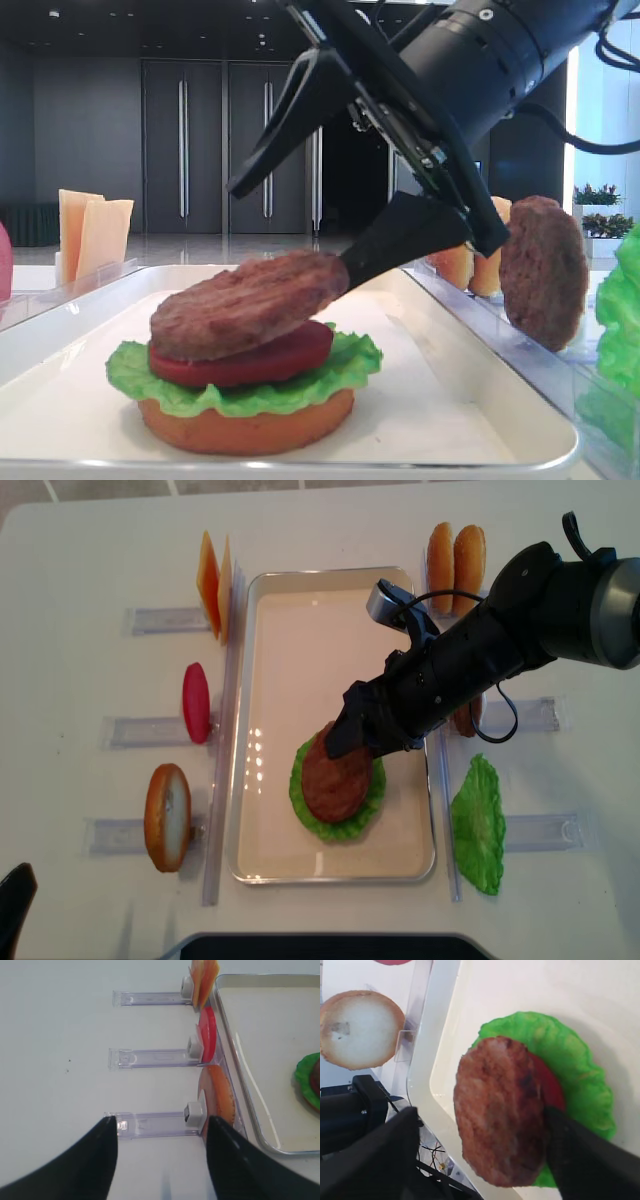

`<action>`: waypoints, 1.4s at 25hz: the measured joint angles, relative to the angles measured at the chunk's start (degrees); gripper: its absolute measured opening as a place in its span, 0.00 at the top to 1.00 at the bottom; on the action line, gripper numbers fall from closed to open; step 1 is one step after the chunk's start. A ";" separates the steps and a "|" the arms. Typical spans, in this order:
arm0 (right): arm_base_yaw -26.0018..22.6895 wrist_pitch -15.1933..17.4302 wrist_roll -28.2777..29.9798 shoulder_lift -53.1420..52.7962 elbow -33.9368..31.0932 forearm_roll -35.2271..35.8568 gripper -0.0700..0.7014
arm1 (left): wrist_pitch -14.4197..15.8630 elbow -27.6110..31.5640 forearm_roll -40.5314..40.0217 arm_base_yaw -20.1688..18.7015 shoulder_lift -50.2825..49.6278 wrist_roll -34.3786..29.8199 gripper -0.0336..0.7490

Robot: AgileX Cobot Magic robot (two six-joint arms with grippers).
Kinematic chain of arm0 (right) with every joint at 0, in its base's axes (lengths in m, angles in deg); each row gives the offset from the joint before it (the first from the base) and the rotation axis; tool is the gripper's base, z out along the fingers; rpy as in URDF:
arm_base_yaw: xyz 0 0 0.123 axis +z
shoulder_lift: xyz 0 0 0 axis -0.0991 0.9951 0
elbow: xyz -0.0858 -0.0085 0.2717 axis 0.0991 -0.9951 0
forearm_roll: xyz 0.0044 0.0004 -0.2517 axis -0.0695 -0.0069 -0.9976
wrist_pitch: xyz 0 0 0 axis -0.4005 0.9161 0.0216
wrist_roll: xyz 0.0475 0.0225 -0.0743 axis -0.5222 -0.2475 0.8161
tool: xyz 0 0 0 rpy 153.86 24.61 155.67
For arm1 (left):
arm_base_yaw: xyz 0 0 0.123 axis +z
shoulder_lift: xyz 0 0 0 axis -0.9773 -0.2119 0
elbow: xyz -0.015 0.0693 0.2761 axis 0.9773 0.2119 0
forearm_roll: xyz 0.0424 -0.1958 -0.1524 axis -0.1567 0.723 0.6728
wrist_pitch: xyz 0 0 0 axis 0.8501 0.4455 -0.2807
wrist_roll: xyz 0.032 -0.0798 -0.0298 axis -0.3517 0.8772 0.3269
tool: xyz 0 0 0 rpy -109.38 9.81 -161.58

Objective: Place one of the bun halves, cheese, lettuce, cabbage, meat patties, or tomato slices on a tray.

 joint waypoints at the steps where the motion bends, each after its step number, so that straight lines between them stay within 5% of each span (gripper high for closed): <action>1: 0.00 0.00 -0.19 0.00 0.00 -0.24 0.23 | 0.00 0.00 0.00 0.00 0.00 0.00 0.40; 7: 0.00 -0.08 -1.46 0.00 0.00 -3.00 0.14 | 0.00 0.00 0.00 0.00 0.00 0.00 0.40; 23: 0.00 -2.94 -10.66 -9.74 0.00 -16.40 0.13 | 0.00 0.00 0.00 0.00 0.00 0.00 0.40; 30: 0.00 -1.21 -24.72 -17.96 2.34 -34.59 0.13 | 0.00 0.00 0.00 0.00 0.00 0.00 0.40; 35: 0.00 3.30 -35.23 -22.32 6.91 -50.33 0.13 | 0.00 0.00 0.00 0.00 0.00 0.00 0.40</action>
